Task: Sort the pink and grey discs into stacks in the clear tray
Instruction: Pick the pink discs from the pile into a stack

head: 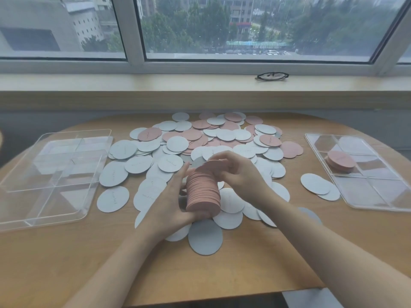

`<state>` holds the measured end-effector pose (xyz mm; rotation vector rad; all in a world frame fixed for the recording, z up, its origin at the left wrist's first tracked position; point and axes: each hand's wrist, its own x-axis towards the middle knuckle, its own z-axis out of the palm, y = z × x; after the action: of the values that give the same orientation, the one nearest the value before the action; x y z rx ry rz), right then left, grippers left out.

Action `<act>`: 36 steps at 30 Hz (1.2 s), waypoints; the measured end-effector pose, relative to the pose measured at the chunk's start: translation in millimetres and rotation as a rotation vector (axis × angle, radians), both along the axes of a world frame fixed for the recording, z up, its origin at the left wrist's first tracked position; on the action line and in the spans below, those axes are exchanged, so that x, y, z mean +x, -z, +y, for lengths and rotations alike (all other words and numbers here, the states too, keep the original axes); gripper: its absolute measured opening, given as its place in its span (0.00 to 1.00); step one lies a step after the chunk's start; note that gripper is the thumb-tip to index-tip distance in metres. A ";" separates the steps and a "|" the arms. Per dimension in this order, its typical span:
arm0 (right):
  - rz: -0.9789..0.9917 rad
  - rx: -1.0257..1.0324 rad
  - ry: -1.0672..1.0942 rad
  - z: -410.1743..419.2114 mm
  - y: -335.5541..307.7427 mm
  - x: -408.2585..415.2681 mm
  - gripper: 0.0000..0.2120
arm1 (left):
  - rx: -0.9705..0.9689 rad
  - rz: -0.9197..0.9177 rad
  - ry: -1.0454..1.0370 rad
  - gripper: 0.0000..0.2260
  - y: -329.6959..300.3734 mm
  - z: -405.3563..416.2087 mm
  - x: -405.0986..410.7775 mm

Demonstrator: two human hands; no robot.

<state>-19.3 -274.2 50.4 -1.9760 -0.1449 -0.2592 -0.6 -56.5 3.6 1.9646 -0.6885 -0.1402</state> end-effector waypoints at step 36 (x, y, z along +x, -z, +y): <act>0.485 -0.497 0.570 -232.1 6.9 53.2 0.30 | 0.029 -0.012 -0.005 0.46 -3.5 0.3 -1.3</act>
<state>33.9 -506.2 43.5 -2.4808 0.7395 -0.1021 -2.0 -56.2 7.1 1.9966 -0.6930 -0.1362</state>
